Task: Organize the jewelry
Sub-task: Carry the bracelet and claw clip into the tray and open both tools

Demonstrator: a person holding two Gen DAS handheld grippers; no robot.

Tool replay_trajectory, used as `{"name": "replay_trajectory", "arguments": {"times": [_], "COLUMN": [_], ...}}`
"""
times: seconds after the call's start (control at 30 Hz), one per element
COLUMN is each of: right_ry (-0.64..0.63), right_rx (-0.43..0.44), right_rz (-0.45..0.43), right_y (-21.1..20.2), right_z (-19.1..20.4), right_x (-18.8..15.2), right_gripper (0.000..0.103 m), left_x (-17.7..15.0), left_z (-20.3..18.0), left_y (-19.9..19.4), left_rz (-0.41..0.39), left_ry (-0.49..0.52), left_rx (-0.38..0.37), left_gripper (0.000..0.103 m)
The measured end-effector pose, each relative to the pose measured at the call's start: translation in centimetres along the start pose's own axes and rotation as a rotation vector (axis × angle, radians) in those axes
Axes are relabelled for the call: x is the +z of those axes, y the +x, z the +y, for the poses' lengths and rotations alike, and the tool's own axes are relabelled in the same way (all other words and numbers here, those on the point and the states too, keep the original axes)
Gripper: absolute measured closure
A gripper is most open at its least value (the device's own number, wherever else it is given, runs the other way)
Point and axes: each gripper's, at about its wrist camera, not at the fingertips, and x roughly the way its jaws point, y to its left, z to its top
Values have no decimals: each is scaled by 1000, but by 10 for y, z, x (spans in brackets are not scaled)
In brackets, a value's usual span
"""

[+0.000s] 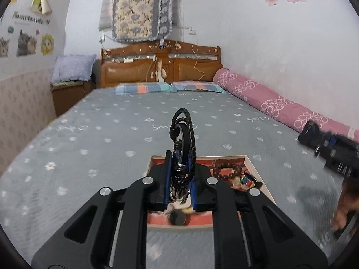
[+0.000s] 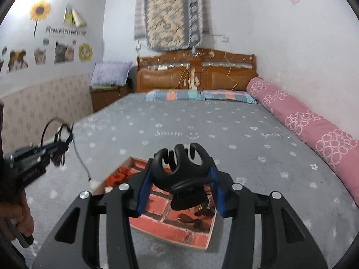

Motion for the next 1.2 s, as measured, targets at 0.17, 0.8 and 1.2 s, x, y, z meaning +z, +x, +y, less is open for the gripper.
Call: {"name": "replay_trajectory", "arguments": {"times": [0.17, 0.8, 1.2], "right_ry": [-31, -48, 4], "right_rx": [-21, 49, 46], "right_rz": [89, 263, 286], "right_y": [70, 138, 143], "right_z": [-5, -15, -30], "right_x": [-37, -100, -103], "right_gripper": [57, 57, 57], "left_x": [-28, -98, -105], "left_z": [-7, -42, -45], "left_y": [66, 144, 148], "left_rz": [95, 224, 232], "left_ry": [-22, 61, 75], "left_rx": [-11, -120, -124], "left_gripper": [91, 90, 81]}}
